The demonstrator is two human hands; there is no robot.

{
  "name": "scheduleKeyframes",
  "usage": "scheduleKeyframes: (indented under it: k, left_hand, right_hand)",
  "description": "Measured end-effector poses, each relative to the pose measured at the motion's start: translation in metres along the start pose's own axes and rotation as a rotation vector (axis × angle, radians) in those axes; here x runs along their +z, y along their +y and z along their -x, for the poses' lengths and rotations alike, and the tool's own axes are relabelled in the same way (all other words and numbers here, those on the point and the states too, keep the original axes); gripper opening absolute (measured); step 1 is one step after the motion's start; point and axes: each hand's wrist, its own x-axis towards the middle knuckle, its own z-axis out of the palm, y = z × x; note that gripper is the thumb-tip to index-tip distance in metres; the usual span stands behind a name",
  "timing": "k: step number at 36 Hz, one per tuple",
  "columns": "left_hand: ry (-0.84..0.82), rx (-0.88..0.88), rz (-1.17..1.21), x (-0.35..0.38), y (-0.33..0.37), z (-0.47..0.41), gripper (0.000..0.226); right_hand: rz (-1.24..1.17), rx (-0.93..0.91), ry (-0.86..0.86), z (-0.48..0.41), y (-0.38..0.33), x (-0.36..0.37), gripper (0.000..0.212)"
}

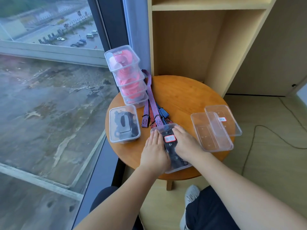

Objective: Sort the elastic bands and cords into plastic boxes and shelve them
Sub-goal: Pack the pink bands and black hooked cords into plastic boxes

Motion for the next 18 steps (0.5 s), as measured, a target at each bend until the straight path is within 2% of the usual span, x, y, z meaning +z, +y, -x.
scheduleKeyframes:
  k: [3, 8, 18]
  left_hand:
    - [0.05, -0.004, -0.015, 0.007, -0.003, 0.001, 0.066]
    - [0.062, 0.025, -0.056, 0.01, -0.01, 0.0, 0.062]
    - [0.011, 0.012, -0.055, 0.009, -0.013, -0.007, 0.061]
  right_hand:
    - [0.074, -0.043, 0.044, -0.001, 0.003, 0.008, 0.057]
    - [0.181, -0.107, -0.002, -0.003, 0.016, 0.018, 0.055]
    - [0.147, -0.108, -0.002, -0.01, 0.02, 0.022, 0.057]
